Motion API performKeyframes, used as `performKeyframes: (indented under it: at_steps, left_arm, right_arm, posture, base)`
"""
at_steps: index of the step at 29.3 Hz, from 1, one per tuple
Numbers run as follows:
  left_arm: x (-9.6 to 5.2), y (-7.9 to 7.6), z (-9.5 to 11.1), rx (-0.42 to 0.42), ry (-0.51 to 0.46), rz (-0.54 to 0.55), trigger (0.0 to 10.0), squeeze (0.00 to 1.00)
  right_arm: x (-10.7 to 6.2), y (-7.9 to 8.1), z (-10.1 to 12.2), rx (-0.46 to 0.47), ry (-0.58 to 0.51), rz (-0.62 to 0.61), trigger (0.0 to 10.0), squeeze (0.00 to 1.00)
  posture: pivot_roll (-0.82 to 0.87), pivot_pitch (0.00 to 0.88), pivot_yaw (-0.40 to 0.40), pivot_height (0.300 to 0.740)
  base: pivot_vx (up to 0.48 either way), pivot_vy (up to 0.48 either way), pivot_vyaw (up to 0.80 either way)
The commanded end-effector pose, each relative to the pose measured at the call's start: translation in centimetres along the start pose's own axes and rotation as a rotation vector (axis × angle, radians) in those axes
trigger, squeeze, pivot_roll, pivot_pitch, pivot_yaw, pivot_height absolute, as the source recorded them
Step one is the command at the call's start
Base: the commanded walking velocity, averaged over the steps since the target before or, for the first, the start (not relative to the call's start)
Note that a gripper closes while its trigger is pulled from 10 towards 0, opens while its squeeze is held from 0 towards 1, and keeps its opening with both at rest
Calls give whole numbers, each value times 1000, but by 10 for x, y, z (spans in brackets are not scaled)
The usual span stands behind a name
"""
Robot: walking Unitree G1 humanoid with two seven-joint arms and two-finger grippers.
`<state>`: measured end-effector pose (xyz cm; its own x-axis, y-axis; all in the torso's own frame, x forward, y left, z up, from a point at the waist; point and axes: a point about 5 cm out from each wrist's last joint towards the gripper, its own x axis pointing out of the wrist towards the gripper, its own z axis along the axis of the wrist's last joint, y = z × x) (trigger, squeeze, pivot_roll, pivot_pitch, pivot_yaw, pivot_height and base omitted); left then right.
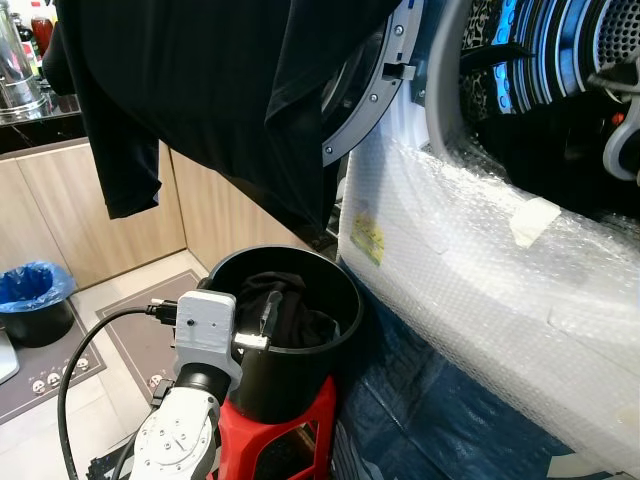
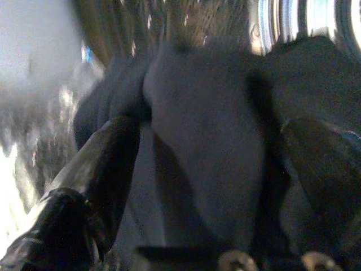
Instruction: Clothes washing
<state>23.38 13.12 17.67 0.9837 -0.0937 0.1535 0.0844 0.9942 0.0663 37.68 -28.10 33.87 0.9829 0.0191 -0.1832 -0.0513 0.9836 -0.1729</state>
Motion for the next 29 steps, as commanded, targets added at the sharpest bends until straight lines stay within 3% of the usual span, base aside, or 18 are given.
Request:
performKeyframes:
  at_steps: [1,5,9,11,12,18,19,21,25,29]
  left_arm:
    - [0,-2,0,-12,5,-16,10000,0]
    - [-1,-2,0,-13,7,-11,10000,0]
    - [-2,-2,0,-15,9,-8,10000,0]
    - [-2,-3,0,-17,11,-5,10000,0]
    - [-3,-3,-1,-20,13,-1,10000,0]
    - [-7,-4,-2,-24,22,14,10000,0]
    - [-8,-3,-2,-23,24,19,10000,0]
    - [-8,-3,-2,-23,24,21,10000,0]
    - [-8,-3,-2,-23,24,22,10000,0]
    - [-7,-2,-2,-22,24,20,10000,0]
  right_arm:
    - [-4,-2,0,-31,34,-4,10000,0]
    - [-3,-1,-11,-69,101,-25,10000,0]
    - [1,-7,-14,-88,149,-144,10000,0]
    - [2,-17,-9,-105,167,-324,10000,0]
    - [-2,-28,-1,-66,141,-445,10000,0]
    - [-21,-58,8,-15,137,-704,10000,0]
    - [-27,-65,15,-69,110,-790,10000,0]
    - [-31,-69,21,-124,96,-846,10000,0]
    - [-39,-69,44,-286,24,-959,10000,0]
    - [-44,-69,56,-326,-49,-1055,10000,0]
  posture:
    - [61,0,-111,740]
    - [64,0,-116,740]
    - [64,0,-121,740]
    - [66,0,-125,740]
    - [69,0,-129,740]
    - [78,0,-139,740]
    - [80,0,-141,740]
    - [81,0,-142,740]
    - [78,0,-139,740]
    - [72,0,-133,740]
  base:
    - [0,0,0]
    - [0,0,0]
    - [0,0,0]
    - [0,0,0]
    - [0,0,0]
    - [0,0,0]
    - [0,0,0]
    - [0,0,0]
    - [0,0,0]
    - [0,0,0]
